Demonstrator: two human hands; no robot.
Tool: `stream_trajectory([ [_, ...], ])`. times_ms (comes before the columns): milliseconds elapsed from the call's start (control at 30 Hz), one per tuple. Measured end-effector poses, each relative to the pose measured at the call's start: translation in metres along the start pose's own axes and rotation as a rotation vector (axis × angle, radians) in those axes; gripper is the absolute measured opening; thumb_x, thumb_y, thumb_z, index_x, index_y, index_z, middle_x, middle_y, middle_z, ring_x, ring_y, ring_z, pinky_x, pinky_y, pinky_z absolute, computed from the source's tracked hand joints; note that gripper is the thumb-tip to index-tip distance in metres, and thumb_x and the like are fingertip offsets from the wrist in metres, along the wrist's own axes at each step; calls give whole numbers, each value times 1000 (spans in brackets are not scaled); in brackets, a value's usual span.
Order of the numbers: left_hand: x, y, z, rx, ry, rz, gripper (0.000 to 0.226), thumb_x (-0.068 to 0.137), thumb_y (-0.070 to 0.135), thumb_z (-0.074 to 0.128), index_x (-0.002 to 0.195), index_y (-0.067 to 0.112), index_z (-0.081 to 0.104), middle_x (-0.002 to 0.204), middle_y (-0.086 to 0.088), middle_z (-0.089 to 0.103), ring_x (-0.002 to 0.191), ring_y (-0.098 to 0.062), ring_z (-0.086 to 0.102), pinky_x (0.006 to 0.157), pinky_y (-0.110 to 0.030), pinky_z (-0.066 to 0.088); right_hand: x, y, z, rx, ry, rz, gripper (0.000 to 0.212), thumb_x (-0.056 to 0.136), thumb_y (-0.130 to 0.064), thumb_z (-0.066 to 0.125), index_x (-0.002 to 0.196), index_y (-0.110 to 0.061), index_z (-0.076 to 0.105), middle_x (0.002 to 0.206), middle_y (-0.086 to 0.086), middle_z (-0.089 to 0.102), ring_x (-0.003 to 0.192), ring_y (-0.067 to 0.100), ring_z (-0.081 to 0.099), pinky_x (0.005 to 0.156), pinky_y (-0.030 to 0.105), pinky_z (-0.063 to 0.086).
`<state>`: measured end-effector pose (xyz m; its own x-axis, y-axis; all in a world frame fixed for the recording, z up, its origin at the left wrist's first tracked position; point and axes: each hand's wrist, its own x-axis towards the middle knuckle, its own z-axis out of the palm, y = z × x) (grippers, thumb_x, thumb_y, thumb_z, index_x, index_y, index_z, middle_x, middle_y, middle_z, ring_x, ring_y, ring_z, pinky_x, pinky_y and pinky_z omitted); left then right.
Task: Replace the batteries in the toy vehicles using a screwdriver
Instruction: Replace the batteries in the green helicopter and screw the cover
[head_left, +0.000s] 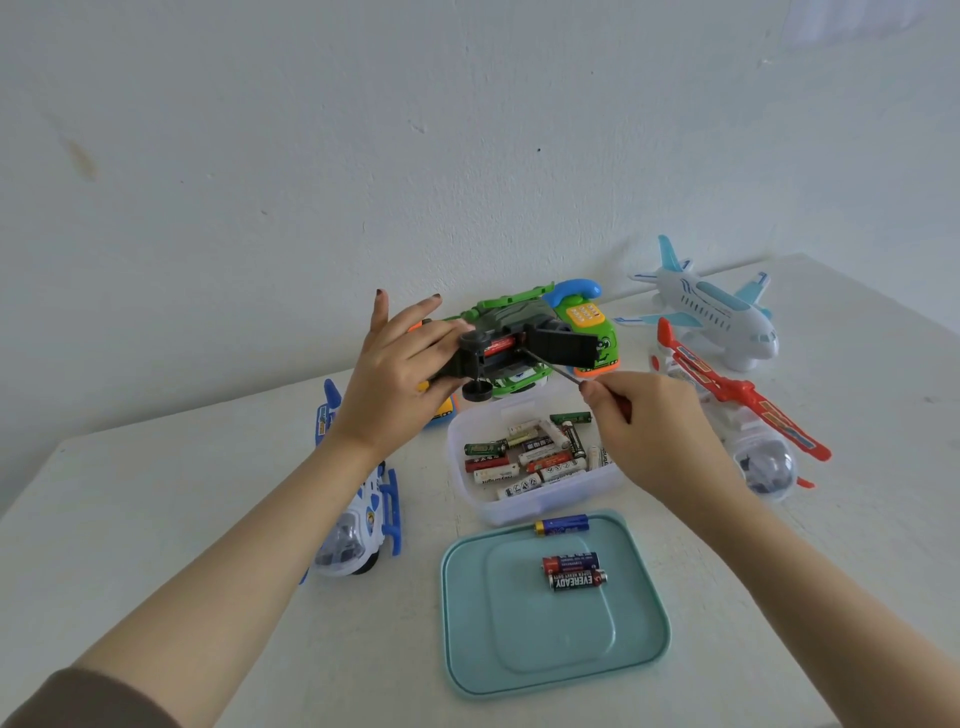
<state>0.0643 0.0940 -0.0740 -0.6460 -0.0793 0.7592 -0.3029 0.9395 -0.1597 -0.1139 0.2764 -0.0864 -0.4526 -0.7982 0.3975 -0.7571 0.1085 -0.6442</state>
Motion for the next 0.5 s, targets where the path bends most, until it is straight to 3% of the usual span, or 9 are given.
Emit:
stream_trajectory([
  [267,-1,-1,-6,-30,2,-15,34,88,26,61,107,1,71,110,-8,70,123,-29,48,119,-44,2,6,1,7,42,-4,-5,35,98,-25,50,76,-3,66,48,-2,45,41,10,36,45,26,29],
  [367,-2,-2,-8,-41,-7,-27,35,87,27,60,108,1,71,111,-9,70,124,-29,47,119,-43,1,3,2,8,114,-52,-11,29,97,-22,52,84,-3,69,46,-8,47,39,6,39,43,19,29],
  [500,-2,0,-6,-43,-14,-24,34,87,26,61,107,1,71,111,-8,70,124,-29,47,120,-41,0,0,-1,8,136,-47,-8,33,97,-19,53,71,-5,67,39,-9,38,41,7,41,45,18,32],
])
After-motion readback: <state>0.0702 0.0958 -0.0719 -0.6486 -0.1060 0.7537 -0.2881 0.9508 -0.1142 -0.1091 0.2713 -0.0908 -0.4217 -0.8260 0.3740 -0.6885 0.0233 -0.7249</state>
